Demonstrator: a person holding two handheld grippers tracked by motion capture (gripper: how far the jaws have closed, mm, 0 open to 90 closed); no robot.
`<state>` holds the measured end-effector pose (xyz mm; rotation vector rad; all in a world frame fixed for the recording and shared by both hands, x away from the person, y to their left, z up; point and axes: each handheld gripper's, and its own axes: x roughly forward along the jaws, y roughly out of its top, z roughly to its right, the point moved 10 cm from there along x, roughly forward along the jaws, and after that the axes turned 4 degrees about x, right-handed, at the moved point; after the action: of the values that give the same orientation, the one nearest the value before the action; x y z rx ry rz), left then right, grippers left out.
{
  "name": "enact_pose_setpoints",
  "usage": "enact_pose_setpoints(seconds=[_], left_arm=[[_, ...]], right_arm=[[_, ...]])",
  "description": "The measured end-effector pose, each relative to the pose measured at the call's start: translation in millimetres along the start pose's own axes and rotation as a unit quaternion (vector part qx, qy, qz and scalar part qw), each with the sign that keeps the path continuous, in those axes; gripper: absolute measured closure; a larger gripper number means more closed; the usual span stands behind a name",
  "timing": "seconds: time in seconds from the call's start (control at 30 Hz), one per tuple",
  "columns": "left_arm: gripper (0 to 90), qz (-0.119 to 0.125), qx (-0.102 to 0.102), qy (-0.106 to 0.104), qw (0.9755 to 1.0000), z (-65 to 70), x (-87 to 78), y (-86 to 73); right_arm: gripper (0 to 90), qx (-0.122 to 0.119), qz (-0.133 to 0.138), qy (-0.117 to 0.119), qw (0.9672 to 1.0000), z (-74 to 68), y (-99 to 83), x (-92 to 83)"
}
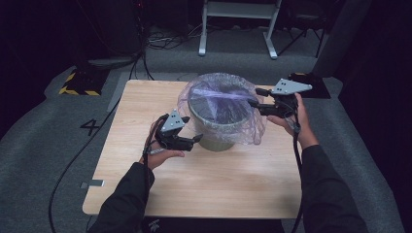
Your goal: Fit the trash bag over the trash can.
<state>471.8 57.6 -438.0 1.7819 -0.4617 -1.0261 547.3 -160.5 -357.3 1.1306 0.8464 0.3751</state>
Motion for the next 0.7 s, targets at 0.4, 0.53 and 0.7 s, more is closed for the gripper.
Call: enact_pose_setpoints(seconds=[0.4, 0.53, 0.7], left_arm=[[89.8, -0.048, 0.049, 0.003, 0.9977, -4.9, 13.8, -9.9], [89.9, -0.054, 0.050, -0.002, 0.9973, -7.3, 15.3, -14.1], [89.9, -0.055, 0.041, -0.003, 0.9976, -11.7, 19.5, -18.0]], right_arm=[[90.0, 0.008, -0.033, 0.000, 0.9994, 6.8, -5.7, 17.8], [90.0, 0.011, -0.024, -0.011, 0.9996, 9.6, -0.8, 16.3], [90.0, 0.046, 0.004, -0.035, 0.9983, 25.2, 7.9, 11.7]])
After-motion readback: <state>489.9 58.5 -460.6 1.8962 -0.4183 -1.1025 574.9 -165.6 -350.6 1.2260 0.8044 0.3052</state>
